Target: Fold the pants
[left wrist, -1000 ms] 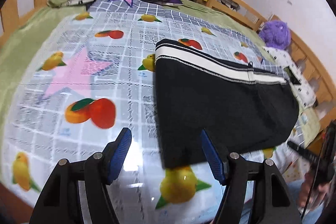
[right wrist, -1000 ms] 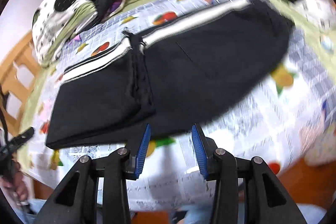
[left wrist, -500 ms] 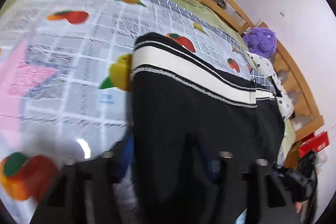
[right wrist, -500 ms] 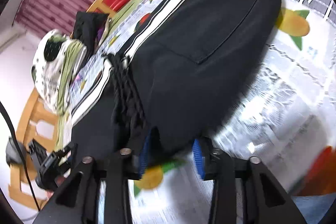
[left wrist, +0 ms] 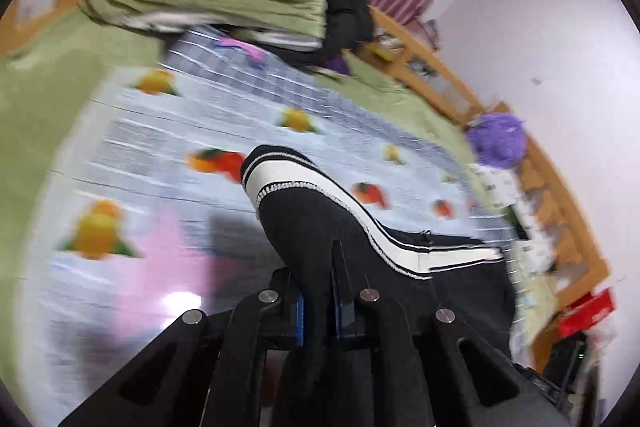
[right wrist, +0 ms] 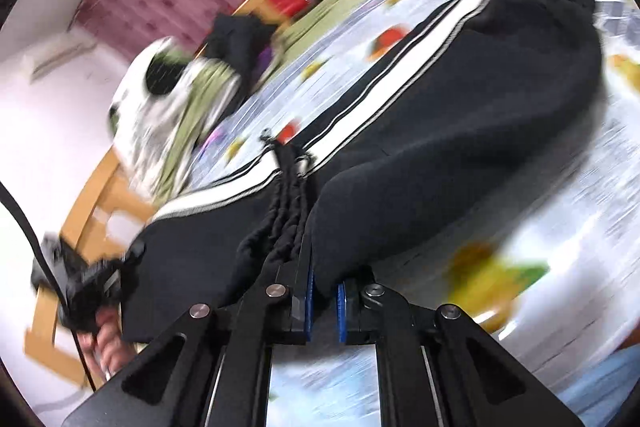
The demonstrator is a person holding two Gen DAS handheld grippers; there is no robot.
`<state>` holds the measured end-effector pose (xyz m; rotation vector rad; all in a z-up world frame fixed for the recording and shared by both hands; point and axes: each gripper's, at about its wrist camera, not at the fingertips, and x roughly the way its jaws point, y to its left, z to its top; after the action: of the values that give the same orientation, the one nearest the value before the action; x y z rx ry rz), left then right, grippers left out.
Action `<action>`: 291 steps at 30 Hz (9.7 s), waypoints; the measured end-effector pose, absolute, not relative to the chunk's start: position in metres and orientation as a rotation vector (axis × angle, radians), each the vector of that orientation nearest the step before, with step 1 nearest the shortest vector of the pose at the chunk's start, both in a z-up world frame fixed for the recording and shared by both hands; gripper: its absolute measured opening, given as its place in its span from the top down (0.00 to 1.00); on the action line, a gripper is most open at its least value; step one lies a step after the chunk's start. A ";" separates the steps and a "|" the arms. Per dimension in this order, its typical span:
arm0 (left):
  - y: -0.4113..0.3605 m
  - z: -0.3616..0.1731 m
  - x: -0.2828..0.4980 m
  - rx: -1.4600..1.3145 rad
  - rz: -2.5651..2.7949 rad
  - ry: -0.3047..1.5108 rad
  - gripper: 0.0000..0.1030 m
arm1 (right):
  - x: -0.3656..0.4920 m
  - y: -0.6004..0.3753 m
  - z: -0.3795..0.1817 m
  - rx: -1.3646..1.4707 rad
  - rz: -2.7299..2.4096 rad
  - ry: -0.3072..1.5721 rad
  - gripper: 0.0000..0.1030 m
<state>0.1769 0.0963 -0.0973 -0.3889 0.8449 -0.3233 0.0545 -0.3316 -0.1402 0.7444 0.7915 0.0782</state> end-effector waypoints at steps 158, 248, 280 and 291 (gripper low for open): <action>-0.022 -0.149 0.049 -0.324 -0.410 0.888 0.61 | 0.122 -0.331 -0.085 -0.069 0.322 0.736 0.91; -0.048 -0.185 0.034 0.021 -0.418 0.813 0.42 | 0.015 -0.373 -0.173 0.113 0.166 0.786 0.78; -0.034 -0.193 0.235 -0.308 -0.557 0.972 0.84 | 0.170 -0.455 -0.174 0.374 0.124 0.851 0.57; 0.048 -0.176 0.236 -0.325 -0.375 0.952 0.81 | 0.238 -0.366 -0.171 0.249 0.191 0.821 0.61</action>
<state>0.2361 0.0484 -0.1760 -0.3254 0.9516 -0.3746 0.2376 -0.3664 -0.1715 0.2486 0.8213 0.1908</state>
